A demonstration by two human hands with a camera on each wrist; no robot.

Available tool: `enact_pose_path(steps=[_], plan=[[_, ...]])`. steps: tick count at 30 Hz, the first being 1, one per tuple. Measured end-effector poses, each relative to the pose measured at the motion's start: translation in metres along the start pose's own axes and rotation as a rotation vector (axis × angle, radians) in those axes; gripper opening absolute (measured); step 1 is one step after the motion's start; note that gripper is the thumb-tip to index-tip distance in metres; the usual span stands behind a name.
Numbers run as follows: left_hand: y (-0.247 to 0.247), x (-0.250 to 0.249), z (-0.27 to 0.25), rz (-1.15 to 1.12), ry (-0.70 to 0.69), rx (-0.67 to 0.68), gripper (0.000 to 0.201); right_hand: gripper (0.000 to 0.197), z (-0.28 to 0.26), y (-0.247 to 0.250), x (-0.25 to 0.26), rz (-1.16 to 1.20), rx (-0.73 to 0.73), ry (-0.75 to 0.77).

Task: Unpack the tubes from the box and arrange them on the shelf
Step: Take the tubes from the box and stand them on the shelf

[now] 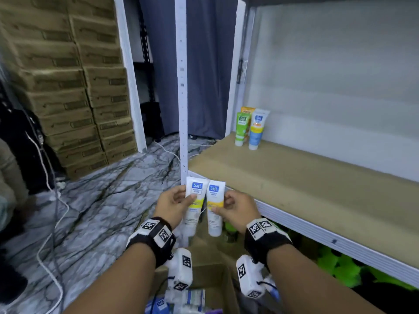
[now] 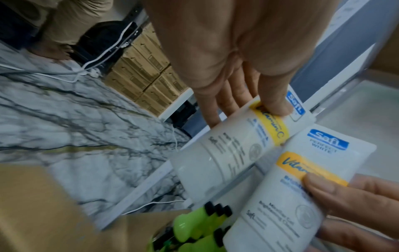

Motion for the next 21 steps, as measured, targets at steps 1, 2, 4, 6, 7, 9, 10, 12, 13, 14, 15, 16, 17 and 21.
enact_pose_path(steps=[1, 2, 4, 6, 7, 9, 10, 12, 13, 14, 15, 16, 17, 21], plan=[[-0.009, -0.011, 0.006, -0.026, -0.007, 0.019, 0.019, 0.021, 0.003, 0.014, 0.005, -0.004, -0.041, 0.009], [-0.019, -0.022, 0.011, -0.051, -0.017, 0.042, 0.02, 0.022, 0.005, 0.028, 0.011, 0.0, -0.077, 0.02], [-0.038, -0.042, 0.021, -0.078, -0.046, 0.082, 0.019, 0.022, 0.008, 0.052, 0.017, 0.042, -0.125, 0.025], [-0.06, -0.062, 0.028, -0.09, -0.089, 0.118, 0.018, 0.023, 0.011, 0.075, 0.02, 0.068, -0.157, 0.019], [-0.07, -0.07, 0.032, -0.097, -0.105, 0.137, 0.019, 0.023, 0.012, 0.088, 0.021, 0.065, -0.182, 0.016], [-0.092, -0.084, 0.037, -0.093, -0.122, 0.184, 0.018, 0.023, 0.015, 0.11, 0.018, 0.063, -0.232, 0.003], [-0.102, -0.088, 0.04, -0.086, -0.124, 0.205, 0.016, 0.023, 0.016, 0.121, 0.016, 0.055, -0.252, -0.006], [-0.121, -0.092, 0.047, -0.084, -0.134, 0.235, 0.012, 0.024, 0.016, 0.14, 0.009, 0.032, -0.278, -0.027], [-0.129, -0.092, 0.05, -0.083, -0.138, 0.242, 0.012, 0.025, 0.016, 0.148, 0.005, 0.021, -0.29, -0.035], [-0.138, -0.092, 0.053, -0.084, -0.137, 0.247, 0.013, 0.025, 0.015, 0.156, 0.001, 0.006, -0.301, -0.045], [-0.146, -0.09, 0.056, -0.077, -0.128, 0.255, 0.013, 0.025, 0.014, 0.163, -0.003, -0.014, -0.311, -0.056], [-0.155, -0.089, 0.059, -0.066, -0.119, 0.271, 0.014, 0.024, 0.012, 0.169, -0.008, -0.048, -0.319, -0.075], [-0.162, -0.086, 0.062, -0.046, -0.109, 0.288, 0.013, 0.024, 0.011, 0.174, -0.013, -0.081, -0.325, -0.092], [-0.185, -0.073, 0.067, 0.032, -0.081, 0.359, 0.017, 0.022, 0.008, 0.185, -0.034, -0.089, -0.346, -0.136]])
Point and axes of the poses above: each hand's wrist, its own z-axis towards the middle knuckle, its own y-axis out of the back of the hand, x = y × z, the point moved 5 cm from there along z, towards the middle knuckle, and after that the axes turned 11 degrees about -z, right-handed, at the moved point
